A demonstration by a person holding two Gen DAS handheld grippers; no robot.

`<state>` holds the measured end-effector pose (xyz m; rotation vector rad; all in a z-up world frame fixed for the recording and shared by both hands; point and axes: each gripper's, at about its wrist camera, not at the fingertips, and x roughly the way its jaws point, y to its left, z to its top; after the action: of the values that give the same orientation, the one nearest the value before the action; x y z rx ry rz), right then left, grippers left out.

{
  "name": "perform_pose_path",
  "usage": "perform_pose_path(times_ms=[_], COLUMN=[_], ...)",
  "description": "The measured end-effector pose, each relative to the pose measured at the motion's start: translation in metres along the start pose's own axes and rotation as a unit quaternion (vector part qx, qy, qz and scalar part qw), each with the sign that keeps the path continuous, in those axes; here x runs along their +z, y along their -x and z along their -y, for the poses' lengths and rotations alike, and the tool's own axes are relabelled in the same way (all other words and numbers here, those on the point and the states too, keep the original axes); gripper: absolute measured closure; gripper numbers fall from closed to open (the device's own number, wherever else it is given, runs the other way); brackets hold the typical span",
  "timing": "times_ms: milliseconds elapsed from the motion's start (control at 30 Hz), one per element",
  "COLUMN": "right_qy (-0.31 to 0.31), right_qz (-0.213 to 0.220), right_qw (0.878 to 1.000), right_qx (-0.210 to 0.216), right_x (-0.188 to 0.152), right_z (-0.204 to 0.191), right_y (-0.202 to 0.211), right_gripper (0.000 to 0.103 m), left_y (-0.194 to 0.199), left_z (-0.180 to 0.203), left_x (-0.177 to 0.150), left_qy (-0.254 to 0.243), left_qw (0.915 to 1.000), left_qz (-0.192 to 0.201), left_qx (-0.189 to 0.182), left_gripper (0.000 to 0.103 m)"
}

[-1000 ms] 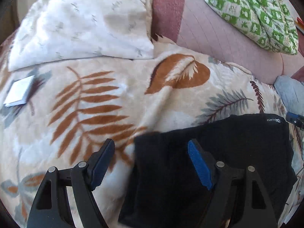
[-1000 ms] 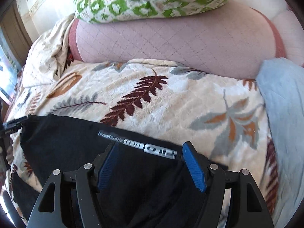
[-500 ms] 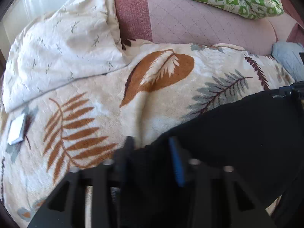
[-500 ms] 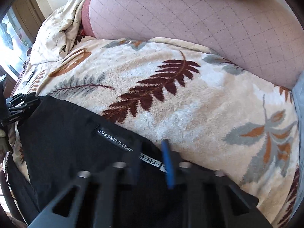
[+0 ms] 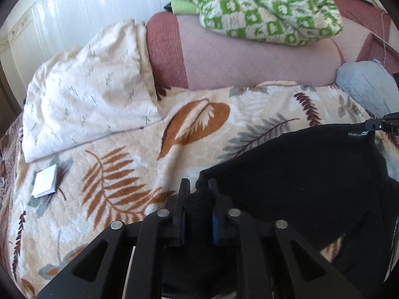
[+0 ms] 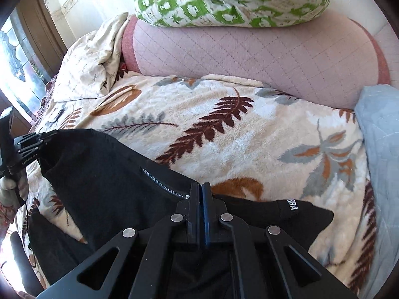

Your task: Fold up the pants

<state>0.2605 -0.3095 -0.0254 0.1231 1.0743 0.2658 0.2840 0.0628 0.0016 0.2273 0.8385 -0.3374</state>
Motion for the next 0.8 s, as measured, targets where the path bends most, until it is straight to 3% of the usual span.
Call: perform_pose_path(times_ms=[200,467,800], right_qy=[-0.002,-0.009,-0.026], right_qz=[0.016,0.022,-0.01], right_qw=[1.0,1.0,0.999], right_qx=[-0.003,0.004,0.018], right_x=[-0.031,-0.104,-0.212], right_z=[-0.021,-0.053,-0.082], right_y=[0.043,0.09,0.086], right_gripper=[0.1,0.1,0.1], left_y=[0.058,0.126,0.149], left_z=[0.01,0.028,0.042], left_x=[-0.02,-0.088,-0.199], left_qy=[-0.011,-0.041,-0.036], left_qw=[0.9993,0.9967,0.999], left_qz=[0.036,0.069,0.025], left_qx=[-0.004,0.01,0.003], left_gripper=[0.089,0.089,0.083])
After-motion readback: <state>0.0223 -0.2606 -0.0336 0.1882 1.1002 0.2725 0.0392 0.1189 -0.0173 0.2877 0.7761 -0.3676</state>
